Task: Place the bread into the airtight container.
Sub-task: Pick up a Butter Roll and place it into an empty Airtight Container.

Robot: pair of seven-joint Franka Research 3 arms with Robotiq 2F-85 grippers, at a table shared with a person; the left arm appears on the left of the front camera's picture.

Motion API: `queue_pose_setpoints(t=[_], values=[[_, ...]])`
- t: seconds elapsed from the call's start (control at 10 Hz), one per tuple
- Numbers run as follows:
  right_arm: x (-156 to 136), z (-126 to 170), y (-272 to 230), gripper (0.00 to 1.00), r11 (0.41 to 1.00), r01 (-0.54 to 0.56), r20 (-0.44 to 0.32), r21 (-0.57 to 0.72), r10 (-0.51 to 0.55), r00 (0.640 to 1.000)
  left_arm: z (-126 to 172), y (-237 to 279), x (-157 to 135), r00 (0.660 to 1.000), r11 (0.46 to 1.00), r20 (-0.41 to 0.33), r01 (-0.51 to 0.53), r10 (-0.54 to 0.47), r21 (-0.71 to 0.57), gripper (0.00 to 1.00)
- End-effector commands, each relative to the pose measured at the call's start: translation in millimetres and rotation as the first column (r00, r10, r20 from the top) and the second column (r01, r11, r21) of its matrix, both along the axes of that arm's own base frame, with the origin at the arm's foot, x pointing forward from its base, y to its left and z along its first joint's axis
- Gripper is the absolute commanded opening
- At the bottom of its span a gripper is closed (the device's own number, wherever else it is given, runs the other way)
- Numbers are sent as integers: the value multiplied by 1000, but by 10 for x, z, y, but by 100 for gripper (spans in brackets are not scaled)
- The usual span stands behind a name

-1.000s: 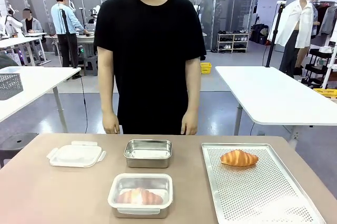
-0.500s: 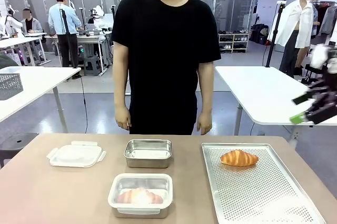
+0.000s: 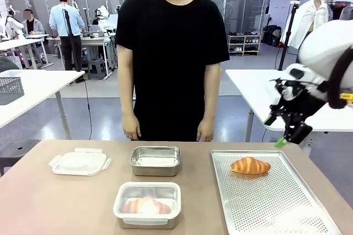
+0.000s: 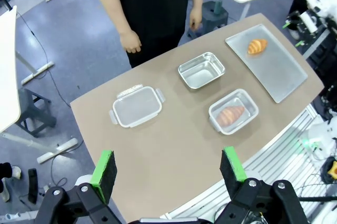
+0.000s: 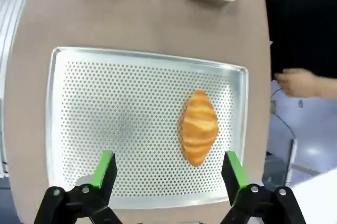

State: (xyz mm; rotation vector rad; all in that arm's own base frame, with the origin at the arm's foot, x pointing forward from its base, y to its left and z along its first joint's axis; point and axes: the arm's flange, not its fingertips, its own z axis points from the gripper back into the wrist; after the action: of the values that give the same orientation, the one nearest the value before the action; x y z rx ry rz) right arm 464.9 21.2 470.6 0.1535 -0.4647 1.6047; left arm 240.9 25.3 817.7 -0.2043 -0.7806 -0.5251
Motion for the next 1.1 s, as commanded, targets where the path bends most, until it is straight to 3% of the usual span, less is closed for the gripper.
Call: queue_pose_setpoints(t=[0.0,0.1,0.3,0.4,0.8,0.9,1.0], values=[[192,-216,80,100,998,23,-35,-53,-25,999,9,-5,-2,1000,1000,2,6,-6,-2,100],[247,-359,129,100,998,31,-54,-60,-34,998,9,-5,-2,1000,1000,2,6,-6,-2,100],[290,-476,163,100,991,103,-17,-80,-105,994,9,-5,-2,1000,1000,2,6,-6,-2,100],[220,-500,99,100,999,10,-52,-43,-12,999,9,-5,-2,1000,1000,2,6,-6,-2,100],[220,-500,99,100,999,10,-52,-43,-12,999,9,-5,-2,1000,1000,2,6,-6,-2,100],[239,-524,126,100,999,29,-52,-45,-31,998,9,-5,-2,1000,1000,2,6,-6,-2,100],[530,-668,233,100,987,124,-17,-98,-126,992,9,-5,-2,1000,1000,2,6,-6,-2,100]])
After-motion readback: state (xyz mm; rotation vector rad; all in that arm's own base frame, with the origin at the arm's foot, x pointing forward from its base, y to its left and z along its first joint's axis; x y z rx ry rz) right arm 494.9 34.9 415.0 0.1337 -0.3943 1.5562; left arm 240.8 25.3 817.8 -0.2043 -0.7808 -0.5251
